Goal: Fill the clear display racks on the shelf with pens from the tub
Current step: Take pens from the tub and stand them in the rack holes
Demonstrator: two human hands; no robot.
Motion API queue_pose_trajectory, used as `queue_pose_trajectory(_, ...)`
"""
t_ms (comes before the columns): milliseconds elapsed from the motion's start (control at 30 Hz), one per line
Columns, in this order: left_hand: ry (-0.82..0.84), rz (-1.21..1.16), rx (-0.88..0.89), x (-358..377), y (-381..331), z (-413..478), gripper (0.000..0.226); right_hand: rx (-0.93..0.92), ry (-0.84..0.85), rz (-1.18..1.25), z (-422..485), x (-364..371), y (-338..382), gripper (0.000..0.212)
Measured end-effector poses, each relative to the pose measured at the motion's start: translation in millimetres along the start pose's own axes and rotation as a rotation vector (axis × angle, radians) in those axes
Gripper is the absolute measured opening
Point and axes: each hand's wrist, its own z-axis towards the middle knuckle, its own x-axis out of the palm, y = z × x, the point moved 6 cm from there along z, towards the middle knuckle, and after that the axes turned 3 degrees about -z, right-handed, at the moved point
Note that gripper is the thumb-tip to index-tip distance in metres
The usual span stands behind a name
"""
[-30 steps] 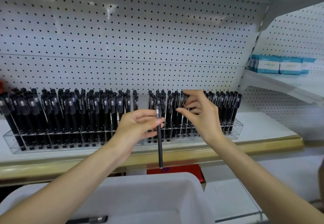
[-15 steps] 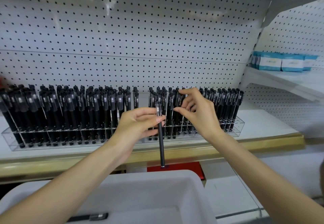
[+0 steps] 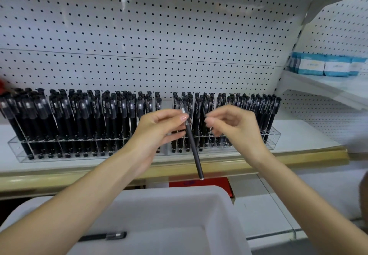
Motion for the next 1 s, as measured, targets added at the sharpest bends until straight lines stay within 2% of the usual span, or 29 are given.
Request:
queue_pose_trajectory(67,0.018,0.022,0.022,4,-3,0,0.024,0.086,0.152,0.081,-11,11,-1,0.009)
queue_pose_trajectory(133,0.051,0.041,0.037,10,-6,-2,0.027,0.172,0.226,0.169,-20,18,-5,0.019)
queue_pose_trajectory(200,0.094,0.046,0.04,16,-7,-4,0.03,0.225,0.246,0.257,-26,22,-6,0.022)
queue_pose_trajectory(367,0.183,0.015,0.03,28,-5,-10,0.027,0.266,0.298,0.369,-32,27,-1,0.012)
queue_pose_trajectory(533,0.128,0.059,0.09,27,-10,-9,0.021,0.236,0.251,0.365,-30,18,1,0.009)
queue_pose_trajectory(633,0.03,0.426,0.34,14,-13,-12,0.017,0.146,0.115,0.155,-20,-7,2,0.01)
queue_pose_trajectory(733,0.072,1.022,0.625,16,-3,-26,0.029,0.098,-0.053,0.138,-7,-34,5,0.003)
queue_pose_trajectory(800,0.145,1.365,0.754,21,9,-30,0.042,0.033,-0.116,0.068,2,-42,11,0.021)
queue_pose_trajectory(900,0.223,1.517,0.779,24,25,-26,0.043,-0.085,-0.156,-0.062,14,-44,16,0.05)
queue_pose_trajectory(1000,0.229,1.539,0.754,26,35,-20,0.045,-0.198,-0.183,-0.197,20,-43,18,0.061)
